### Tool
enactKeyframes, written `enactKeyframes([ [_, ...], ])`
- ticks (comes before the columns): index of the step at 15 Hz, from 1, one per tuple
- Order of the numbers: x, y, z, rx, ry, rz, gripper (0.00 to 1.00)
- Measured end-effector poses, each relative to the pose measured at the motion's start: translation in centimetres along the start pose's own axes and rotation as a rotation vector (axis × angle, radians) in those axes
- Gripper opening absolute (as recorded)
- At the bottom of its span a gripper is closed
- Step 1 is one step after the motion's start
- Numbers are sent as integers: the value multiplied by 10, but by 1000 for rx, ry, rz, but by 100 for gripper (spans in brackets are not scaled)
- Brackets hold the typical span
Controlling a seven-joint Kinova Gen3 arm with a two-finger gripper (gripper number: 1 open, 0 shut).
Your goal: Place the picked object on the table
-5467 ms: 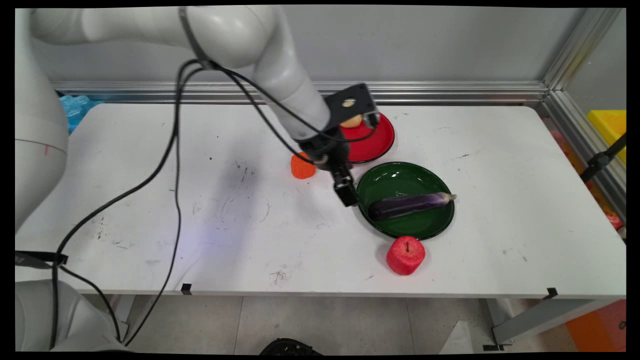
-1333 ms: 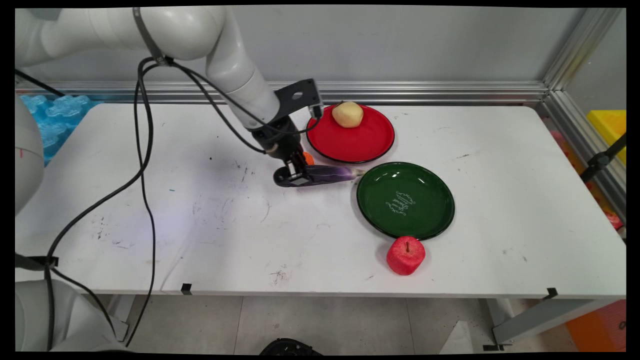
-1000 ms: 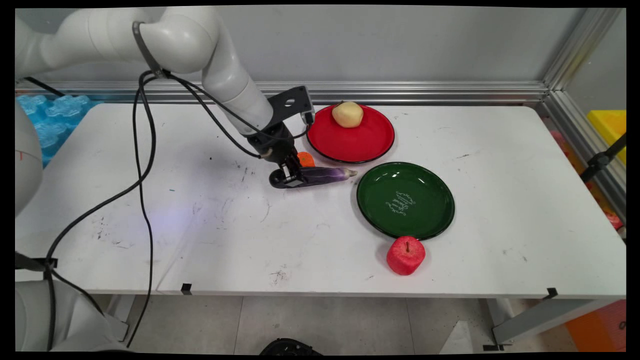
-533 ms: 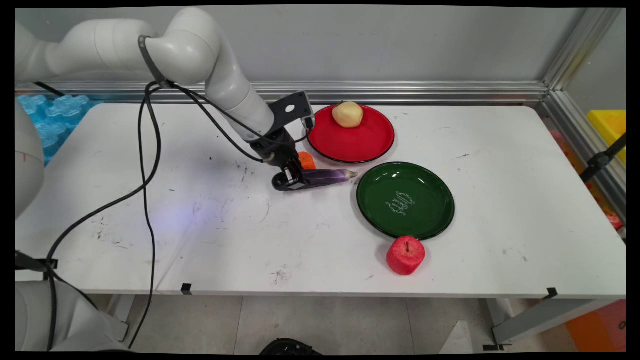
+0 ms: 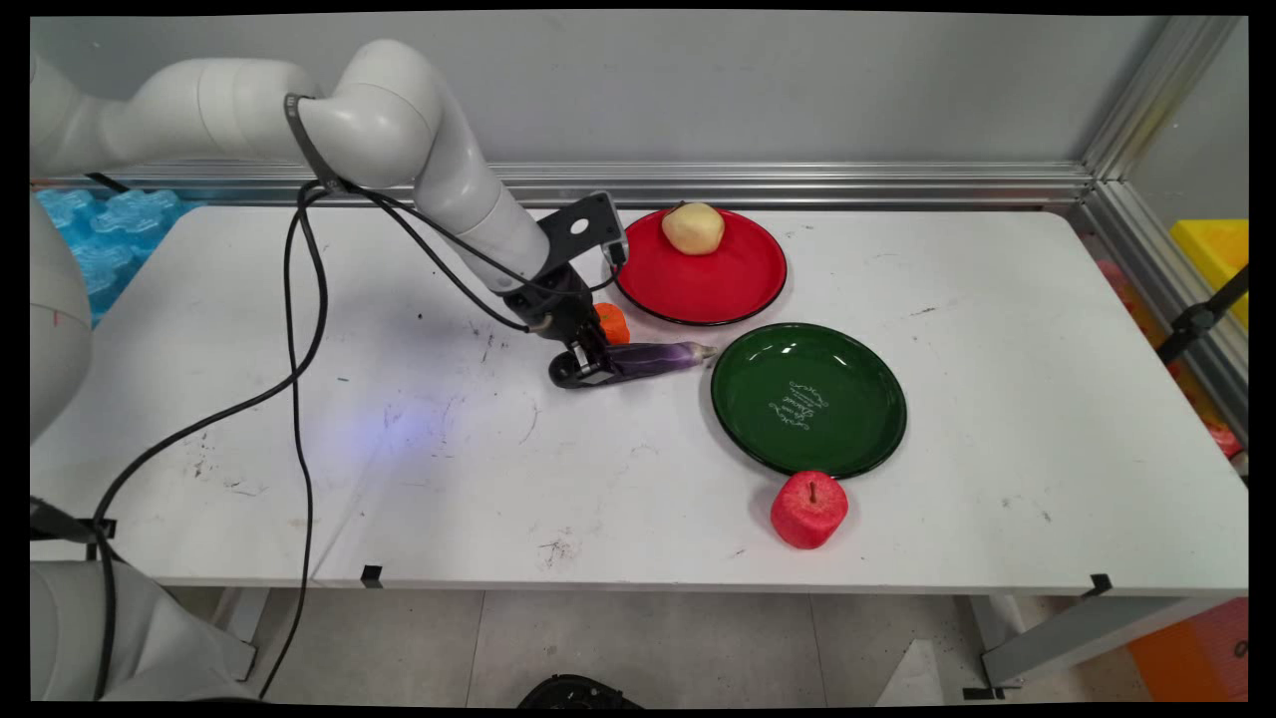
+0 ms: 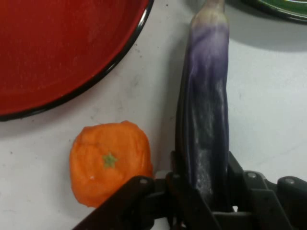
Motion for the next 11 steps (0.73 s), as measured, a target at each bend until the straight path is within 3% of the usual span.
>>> enactKeyframes([
  [3, -1, 0, 3, -8, 6, -1, 0],
  [4, -2, 0, 4, -11, 8, -1, 100],
  [11, -1, 0, 3, -22, 14, -1, 100],
])
